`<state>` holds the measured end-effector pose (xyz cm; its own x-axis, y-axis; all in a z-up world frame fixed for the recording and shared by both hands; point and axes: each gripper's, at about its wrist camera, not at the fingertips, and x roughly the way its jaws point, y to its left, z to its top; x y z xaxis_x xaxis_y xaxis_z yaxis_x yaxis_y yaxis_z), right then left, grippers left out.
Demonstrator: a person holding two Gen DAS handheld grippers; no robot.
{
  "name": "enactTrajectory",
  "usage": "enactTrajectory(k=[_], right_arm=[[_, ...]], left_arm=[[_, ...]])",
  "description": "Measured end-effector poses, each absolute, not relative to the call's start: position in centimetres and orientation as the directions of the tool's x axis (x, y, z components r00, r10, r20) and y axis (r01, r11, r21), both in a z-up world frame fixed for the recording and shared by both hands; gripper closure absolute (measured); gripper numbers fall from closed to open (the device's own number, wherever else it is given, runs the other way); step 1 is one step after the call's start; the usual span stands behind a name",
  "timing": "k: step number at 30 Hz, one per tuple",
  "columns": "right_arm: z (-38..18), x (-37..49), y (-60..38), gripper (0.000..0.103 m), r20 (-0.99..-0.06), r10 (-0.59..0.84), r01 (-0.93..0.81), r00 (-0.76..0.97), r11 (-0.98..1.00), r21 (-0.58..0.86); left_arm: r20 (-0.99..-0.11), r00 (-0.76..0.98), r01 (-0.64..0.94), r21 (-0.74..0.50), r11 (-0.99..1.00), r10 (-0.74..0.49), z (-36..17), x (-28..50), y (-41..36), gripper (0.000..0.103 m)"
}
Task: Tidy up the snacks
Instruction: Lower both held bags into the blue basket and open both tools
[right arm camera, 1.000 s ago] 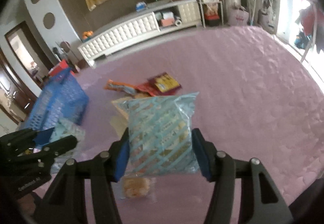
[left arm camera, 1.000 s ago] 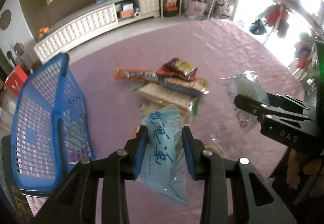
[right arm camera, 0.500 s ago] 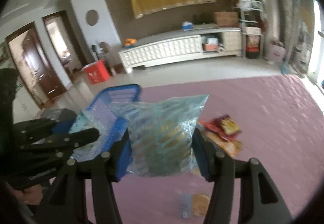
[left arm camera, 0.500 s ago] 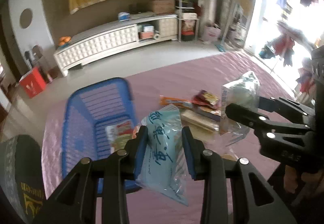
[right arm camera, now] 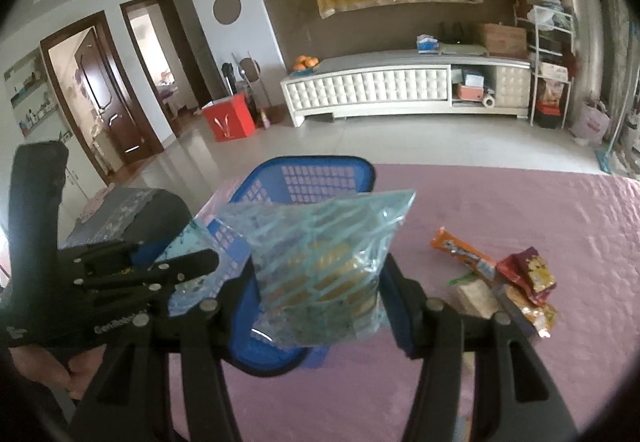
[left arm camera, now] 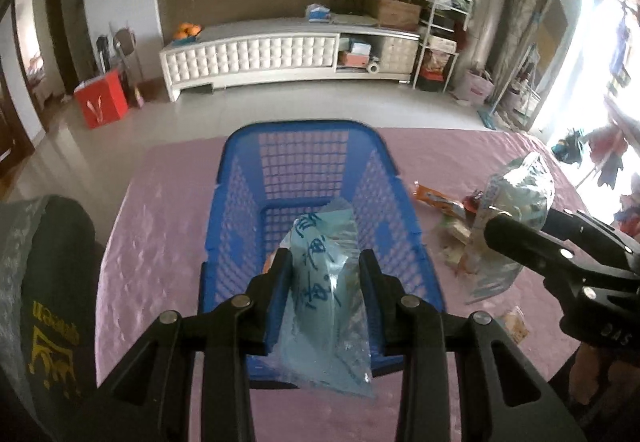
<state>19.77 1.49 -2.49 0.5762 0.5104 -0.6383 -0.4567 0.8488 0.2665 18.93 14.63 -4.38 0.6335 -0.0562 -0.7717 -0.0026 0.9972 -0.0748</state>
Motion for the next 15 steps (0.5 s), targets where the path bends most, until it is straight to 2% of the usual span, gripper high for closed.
enactTrajectory(k=[15], right_arm=[[-4.1, 20.2, 5.4, 0.042, -0.680, 0.522, -0.498, 0.514, 0.828, 0.258]], left_arm=[[-0.797, 0.598, 0.018, -0.089, 0.996, -0.082, -7.6, 20.5, 15.8, 0.074]])
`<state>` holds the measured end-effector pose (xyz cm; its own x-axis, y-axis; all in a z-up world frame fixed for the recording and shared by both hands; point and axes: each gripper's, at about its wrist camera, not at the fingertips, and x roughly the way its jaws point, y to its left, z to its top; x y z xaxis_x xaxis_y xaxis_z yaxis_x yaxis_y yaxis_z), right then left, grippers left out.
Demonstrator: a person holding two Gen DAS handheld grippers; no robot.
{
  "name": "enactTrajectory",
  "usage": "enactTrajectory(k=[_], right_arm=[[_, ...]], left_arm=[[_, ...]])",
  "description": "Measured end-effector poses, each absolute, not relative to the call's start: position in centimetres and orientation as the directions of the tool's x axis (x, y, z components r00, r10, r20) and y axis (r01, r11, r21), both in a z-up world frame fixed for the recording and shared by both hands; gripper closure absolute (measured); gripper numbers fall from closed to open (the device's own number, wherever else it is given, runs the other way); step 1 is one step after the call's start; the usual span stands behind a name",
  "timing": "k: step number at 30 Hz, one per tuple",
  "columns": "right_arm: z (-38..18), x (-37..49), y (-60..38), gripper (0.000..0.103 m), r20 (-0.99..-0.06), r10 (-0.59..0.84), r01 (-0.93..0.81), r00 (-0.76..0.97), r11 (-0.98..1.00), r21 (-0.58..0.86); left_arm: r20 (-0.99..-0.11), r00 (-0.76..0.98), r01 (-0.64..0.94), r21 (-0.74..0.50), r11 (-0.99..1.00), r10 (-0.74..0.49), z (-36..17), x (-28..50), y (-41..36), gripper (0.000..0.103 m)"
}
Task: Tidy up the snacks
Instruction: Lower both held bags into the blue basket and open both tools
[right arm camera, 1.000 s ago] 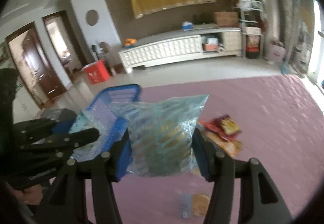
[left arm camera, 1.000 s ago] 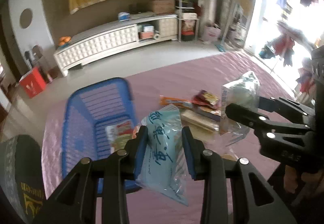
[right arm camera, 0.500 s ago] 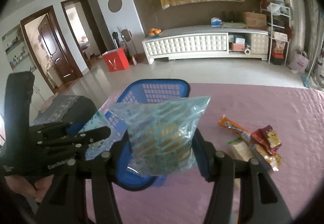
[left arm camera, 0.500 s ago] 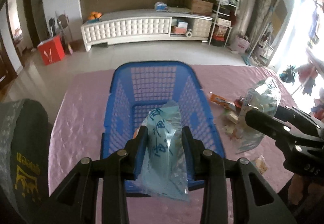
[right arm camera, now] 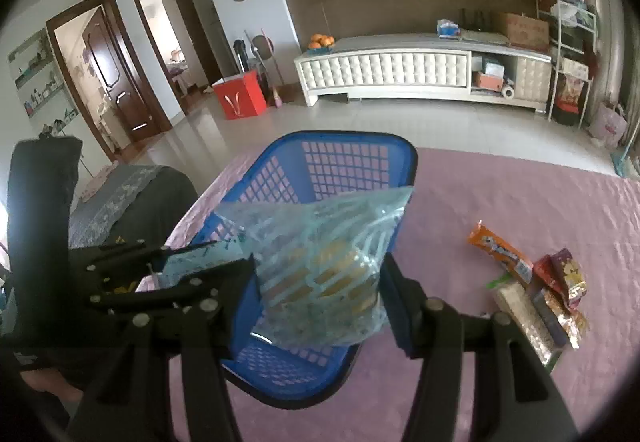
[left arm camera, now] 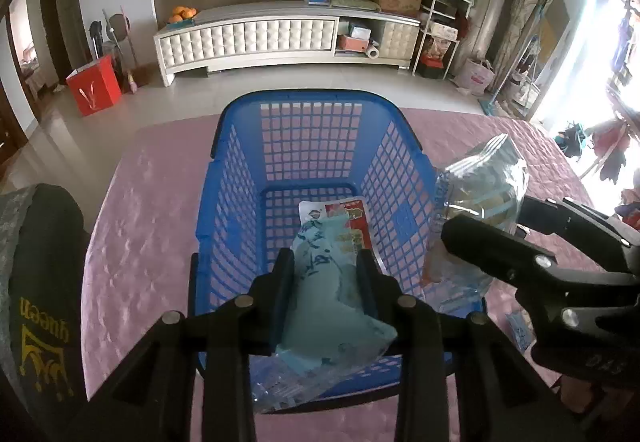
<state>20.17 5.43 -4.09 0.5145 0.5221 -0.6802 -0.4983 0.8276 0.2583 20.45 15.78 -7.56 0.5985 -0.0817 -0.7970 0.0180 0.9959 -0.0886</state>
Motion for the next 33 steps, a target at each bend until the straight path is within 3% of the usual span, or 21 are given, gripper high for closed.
enactTrajectory(k=[5, 15, 33], right_arm=[[-3.8, 20.4, 5.6, 0.042, -0.682, 0.539, -0.513, 0.495, 0.814, 0.271], [-4.2, 20.5, 6.4, 0.042, -0.677, 0.620, -0.572, 0.397, 0.744, 0.346], [-4.1, 19.7, 8.1, 0.041, -0.735, 0.560, -0.601, 0.383, 0.755, 0.262]], left_arm=[[-0.796, 0.599, 0.021, -0.089, 0.996, -0.084, -7.7, 20.7, 16.0, 0.080], [-0.791, 0.604, 0.024, -0.101, 0.995, -0.095, -7.1, 19.8, 16.2, 0.081], [-0.763, 0.642, -0.013, -0.115, 0.993, -0.080, -5.3, 19.4, 18.2, 0.082]])
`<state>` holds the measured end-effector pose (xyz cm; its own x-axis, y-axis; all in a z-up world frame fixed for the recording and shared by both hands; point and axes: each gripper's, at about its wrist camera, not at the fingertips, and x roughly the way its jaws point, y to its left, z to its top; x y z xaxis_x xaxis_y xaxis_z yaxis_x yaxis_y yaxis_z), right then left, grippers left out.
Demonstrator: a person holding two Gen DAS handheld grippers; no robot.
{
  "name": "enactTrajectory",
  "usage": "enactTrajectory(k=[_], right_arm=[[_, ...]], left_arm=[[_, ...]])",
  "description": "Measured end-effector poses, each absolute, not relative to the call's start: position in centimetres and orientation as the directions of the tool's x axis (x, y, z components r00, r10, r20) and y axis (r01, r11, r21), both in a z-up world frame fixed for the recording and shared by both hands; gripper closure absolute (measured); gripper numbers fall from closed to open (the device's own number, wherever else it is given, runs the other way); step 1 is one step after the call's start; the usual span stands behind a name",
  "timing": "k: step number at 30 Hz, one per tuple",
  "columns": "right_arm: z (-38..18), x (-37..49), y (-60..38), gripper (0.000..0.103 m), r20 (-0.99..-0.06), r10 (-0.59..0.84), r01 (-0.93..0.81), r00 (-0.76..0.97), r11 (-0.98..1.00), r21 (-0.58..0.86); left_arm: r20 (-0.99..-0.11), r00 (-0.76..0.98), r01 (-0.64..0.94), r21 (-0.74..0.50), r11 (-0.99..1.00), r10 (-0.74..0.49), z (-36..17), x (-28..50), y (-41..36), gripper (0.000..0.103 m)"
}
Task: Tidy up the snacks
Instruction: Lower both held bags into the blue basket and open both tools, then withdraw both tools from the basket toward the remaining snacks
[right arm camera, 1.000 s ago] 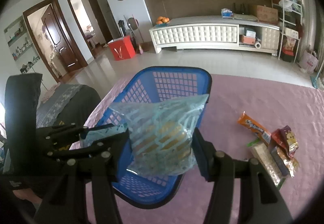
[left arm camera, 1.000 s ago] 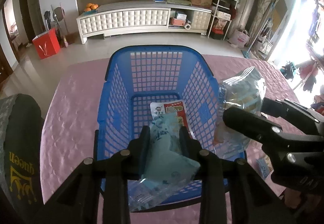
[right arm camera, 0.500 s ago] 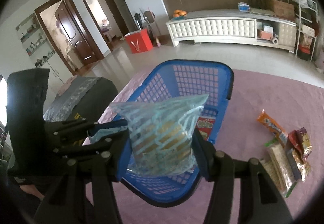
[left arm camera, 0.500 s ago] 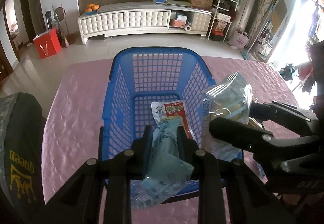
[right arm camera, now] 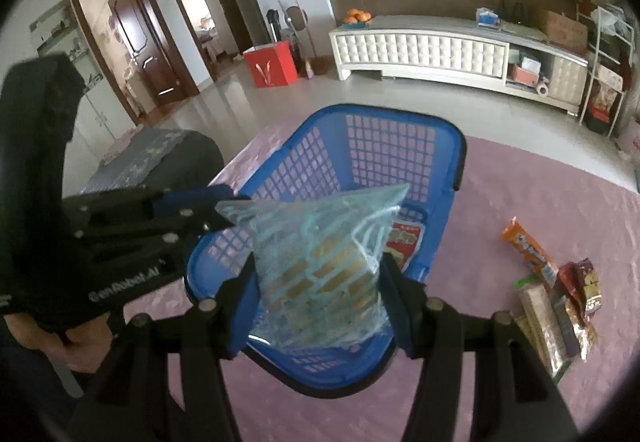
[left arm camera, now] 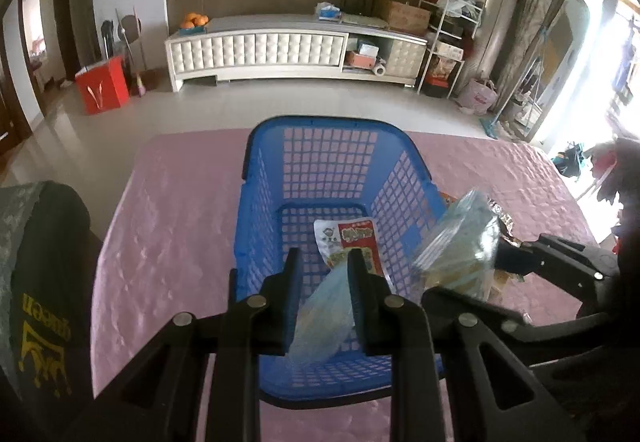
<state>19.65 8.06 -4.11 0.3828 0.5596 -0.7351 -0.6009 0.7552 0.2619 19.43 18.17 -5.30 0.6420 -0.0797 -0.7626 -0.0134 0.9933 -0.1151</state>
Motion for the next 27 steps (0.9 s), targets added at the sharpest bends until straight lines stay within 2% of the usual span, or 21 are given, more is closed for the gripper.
enactTrajectory(k=[2, 6, 9, 14, 17, 19, 27], right_arm=[[-4.7, 20.0, 8.1, 0.040, -0.749, 0.564, -0.597, 0.348, 0.749, 0.287], [-5.1, 20.2, 8.2, 0.026, -0.770, 0.534, -0.599, 0.349, 0.759, 0.255], [-5.1, 19.8, 8.2, 0.023, -0.775, 0.519, -0.605, 0.360, 0.763, 0.230], [-4.9, 19.2, 7.7, 0.016, -0.780, 0.501, -0.598, 0.375, 0.774, 0.210], [-4.4, 18.8, 7.1, 0.015, -0.772, 0.504, -0.589, 0.388, 0.779, 0.213], [-3.9, 18.4, 6.4, 0.015, -0.764, 0.512, -0.586, 0.392, 0.779, 0.222], [-1.4, 17.2, 3.4, 0.015, -0.728, 0.516, -0.553, 0.452, 0.802, 0.226]], left_arm=[[-0.763, 0.641, -0.018, -0.122, 0.992, -0.082, -5.2, 19.4, 18.4, 0.082], [-0.791, 0.608, -0.032, -0.114, 0.993, -0.071, -5.8, 19.2, 18.6, 0.075], [-0.803, 0.593, -0.033, -0.102, 0.994, -0.063, -6.2, 18.8, 18.8, 0.073], [-0.812, 0.581, -0.053, -0.096, 0.994, -0.048, -6.2, 17.6, 19.1, 0.060], [-0.817, 0.575, -0.043, -0.074, 0.996, -0.036, -5.8, 16.8, 18.7, 0.055], [-0.812, 0.581, -0.023, -0.079, 0.997, -0.051, -5.3, 16.1, 18.2, 0.043], [-0.793, 0.607, 0.041, -0.033, 0.999, -0.051, -3.2, 14.3, 14.3, 0.041]])
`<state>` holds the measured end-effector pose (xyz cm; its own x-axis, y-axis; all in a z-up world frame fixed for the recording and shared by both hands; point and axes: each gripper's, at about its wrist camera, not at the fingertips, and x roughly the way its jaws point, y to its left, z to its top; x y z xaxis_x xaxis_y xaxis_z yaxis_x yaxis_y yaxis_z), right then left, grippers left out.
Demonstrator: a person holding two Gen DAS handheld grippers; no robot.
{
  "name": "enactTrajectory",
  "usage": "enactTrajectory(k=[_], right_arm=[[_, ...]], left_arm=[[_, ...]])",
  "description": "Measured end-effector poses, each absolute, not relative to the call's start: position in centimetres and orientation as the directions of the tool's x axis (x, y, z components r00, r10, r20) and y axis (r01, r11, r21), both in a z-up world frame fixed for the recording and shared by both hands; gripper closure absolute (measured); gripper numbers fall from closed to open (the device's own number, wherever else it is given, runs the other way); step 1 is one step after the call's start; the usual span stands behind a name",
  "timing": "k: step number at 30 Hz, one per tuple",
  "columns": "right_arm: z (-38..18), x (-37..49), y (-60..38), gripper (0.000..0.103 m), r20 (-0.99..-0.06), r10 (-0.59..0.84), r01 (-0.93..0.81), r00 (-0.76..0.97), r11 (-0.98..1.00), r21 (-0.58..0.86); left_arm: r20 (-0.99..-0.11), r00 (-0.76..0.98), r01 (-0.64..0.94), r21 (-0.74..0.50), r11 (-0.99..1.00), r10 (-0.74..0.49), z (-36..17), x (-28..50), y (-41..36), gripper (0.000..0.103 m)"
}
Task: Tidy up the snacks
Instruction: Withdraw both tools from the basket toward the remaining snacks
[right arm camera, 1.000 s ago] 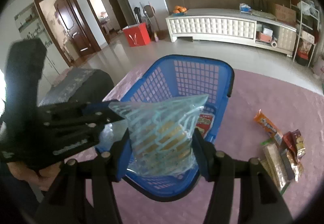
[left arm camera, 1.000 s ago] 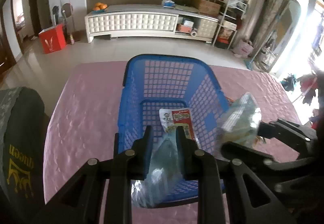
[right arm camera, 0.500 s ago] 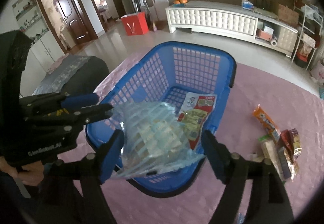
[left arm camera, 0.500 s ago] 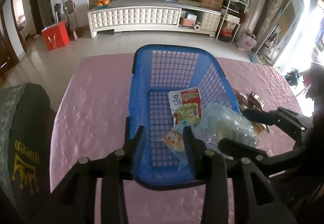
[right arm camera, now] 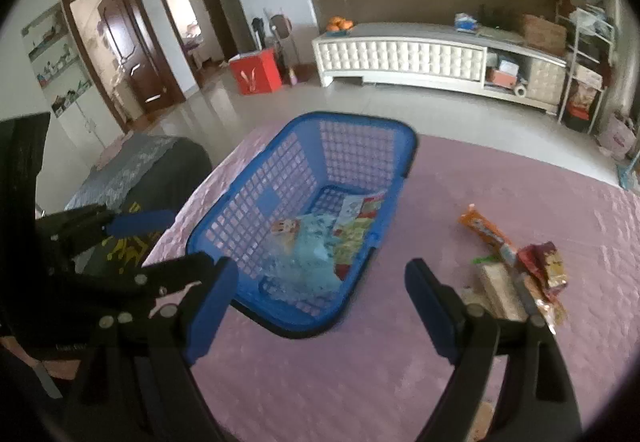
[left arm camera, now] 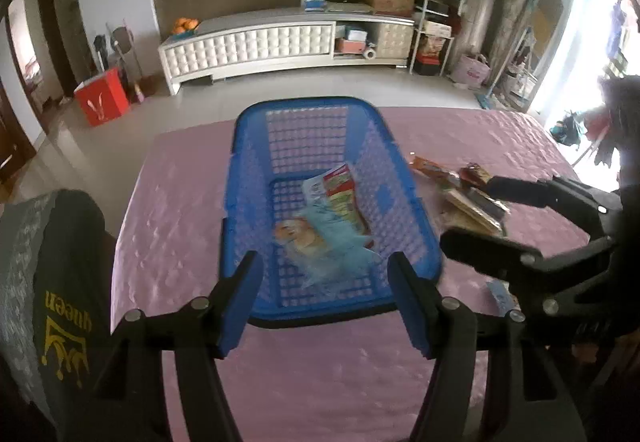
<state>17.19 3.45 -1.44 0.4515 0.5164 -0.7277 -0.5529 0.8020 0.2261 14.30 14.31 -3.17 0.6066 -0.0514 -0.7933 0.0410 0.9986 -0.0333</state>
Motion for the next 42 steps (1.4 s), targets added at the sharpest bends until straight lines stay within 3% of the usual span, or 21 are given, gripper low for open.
enactTrajectory(k=[5, 20, 34, 42], right_arm=[[-0.4, 16.3, 1.0, 0.014, -0.716, 0.501, -0.529, 0.486, 0.821, 0.216], [-0.2, 13.2, -9.0, 0.014, -0.735, 0.392, -0.448, 0.553, 0.884, 0.134], [-3.8, 13.7, -16.2, 0.014, -0.779, 0.311, -0.353, 0.545, 0.927, 0.124], [-6.4, 15.3, -18.6, 0.014, -0.795, 0.302, -0.335, 0.526, 0.933, 0.133]], left_arm=[[-0.777, 0.626, 0.070, -0.030, 0.997, -0.067, -1.9, 13.6, 11.9, 0.041], [-0.753, 0.640, 0.216, -0.014, 0.976, -0.153, -1.1, 12.4, 3.4, 0.027], [-0.806, 0.553, 0.323, -0.028, 0.946, -0.213, -5.1, 15.1, -4.9, 0.027], [-0.851, 0.472, 0.309, -0.086, 0.947, -0.231, -8.9, 18.6, -7.7, 0.027]])
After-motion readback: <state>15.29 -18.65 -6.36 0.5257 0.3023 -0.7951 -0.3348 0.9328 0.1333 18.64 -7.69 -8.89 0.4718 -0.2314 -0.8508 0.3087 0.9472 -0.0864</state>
